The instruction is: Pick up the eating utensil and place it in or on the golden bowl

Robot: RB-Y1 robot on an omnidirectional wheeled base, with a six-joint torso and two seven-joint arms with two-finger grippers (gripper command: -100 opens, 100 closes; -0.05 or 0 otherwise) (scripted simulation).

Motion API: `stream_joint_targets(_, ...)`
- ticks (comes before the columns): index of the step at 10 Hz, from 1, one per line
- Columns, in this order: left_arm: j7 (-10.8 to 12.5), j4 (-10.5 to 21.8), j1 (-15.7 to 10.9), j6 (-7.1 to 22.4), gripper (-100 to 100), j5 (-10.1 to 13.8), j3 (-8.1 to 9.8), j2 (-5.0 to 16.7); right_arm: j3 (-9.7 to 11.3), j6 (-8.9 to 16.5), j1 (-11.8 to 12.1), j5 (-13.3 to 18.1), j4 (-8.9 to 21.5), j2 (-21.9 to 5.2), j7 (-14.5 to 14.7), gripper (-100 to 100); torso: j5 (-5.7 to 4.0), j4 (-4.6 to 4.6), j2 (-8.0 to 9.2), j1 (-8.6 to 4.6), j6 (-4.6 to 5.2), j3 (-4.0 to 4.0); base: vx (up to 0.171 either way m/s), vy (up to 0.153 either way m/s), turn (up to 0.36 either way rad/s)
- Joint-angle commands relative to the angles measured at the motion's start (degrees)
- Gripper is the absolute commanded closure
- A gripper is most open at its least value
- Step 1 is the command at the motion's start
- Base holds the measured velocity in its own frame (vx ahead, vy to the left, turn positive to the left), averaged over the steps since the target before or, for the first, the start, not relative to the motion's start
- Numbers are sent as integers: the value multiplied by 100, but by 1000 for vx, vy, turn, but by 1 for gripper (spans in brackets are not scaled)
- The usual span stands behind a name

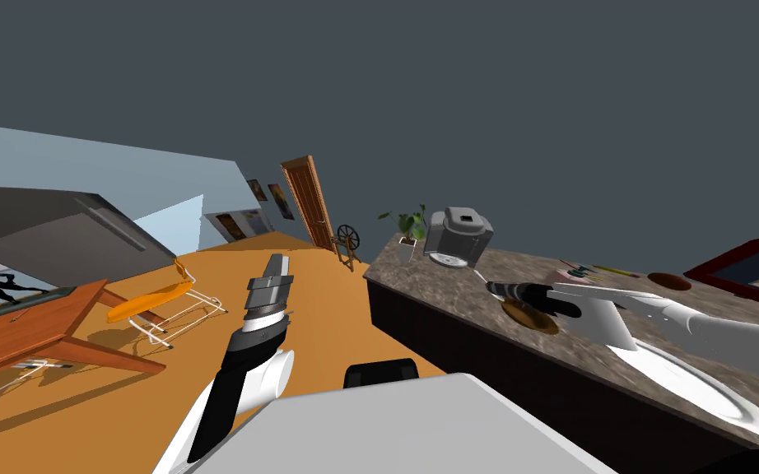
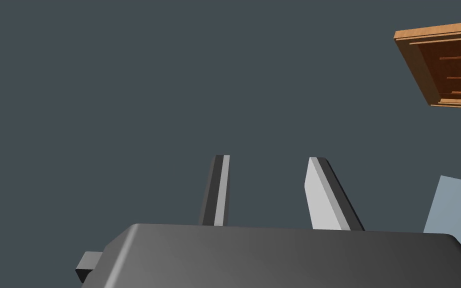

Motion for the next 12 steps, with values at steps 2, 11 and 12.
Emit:
stream_joint_targets(2, 0, 0, 0, 0, 0, 0, 0, 0, 150, 56, -51, -221, -197, -260, 3, 100, -1, -1, -4, 5, 0, -2, -107, -84, -146)
stream_joint_targets(11, 0, 0, 1, 0, 0, 0, -1, -1, 323, 322, -21, -793, -513, -739, -70, -100, 9, -14, -66, 50, -16, -38, -21, -52, -87)
stream_joint_targets(12, 0, 0, 1, 0, 0, 0, -1, -1, 323, 322, -21, -794, -513, -739, -70, -100, 10, -14, -68, 53, -16, -39, 0, 0, 0)
